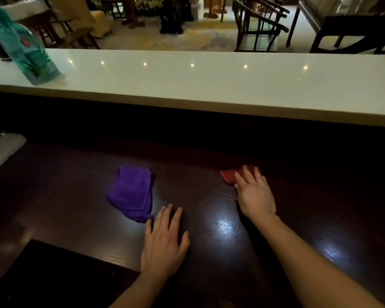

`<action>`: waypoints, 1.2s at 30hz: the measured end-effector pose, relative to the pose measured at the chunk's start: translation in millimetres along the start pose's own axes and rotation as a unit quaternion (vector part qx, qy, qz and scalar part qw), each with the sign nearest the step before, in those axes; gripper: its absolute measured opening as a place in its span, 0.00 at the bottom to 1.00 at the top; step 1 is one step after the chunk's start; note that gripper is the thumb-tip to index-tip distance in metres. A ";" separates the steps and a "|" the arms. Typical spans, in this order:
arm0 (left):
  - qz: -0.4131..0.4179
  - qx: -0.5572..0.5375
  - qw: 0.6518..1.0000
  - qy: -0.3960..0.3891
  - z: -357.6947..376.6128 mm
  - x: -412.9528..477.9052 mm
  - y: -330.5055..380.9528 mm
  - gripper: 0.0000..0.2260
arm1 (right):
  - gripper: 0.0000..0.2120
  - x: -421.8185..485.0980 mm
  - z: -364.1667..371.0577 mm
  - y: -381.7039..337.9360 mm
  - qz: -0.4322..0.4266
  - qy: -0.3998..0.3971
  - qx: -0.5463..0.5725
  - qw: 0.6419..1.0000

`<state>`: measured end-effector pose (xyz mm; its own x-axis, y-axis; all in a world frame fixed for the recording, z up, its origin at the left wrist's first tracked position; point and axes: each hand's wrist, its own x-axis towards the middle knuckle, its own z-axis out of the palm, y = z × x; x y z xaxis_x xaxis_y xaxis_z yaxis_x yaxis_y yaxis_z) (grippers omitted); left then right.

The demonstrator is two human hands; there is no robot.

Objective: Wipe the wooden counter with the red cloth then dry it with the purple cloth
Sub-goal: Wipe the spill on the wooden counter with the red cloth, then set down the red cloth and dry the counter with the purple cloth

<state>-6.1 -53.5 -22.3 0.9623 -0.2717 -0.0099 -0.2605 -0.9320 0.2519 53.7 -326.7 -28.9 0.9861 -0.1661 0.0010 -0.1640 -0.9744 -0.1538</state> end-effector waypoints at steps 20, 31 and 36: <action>0.015 0.013 1.000 0.014 13.6 1.5 -10.7 0.27 | 0.24 53.2 17.3 -140.0 -0.198 -0.026 0.024 0.980; 0.021 0.005 0.999 0.031 12.4 3.1 -8.4 0.22 | 0.31 78.8 -13.9 -89.5 -0.190 0.019 0.082 0.978; 0.024 0.012 0.999 0.030 13.2 3.6 -10.4 0.23 | 0.25 111.5 -4.6 -156.0 -0.194 -0.044 0.033 0.979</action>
<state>-1.0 -47.9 -37.7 0.9516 -0.3015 0.0590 -0.3069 -0.9241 0.2276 189.1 -193.9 -0.3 0.9728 0.2311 -0.0135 0.2224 -0.9492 -0.2225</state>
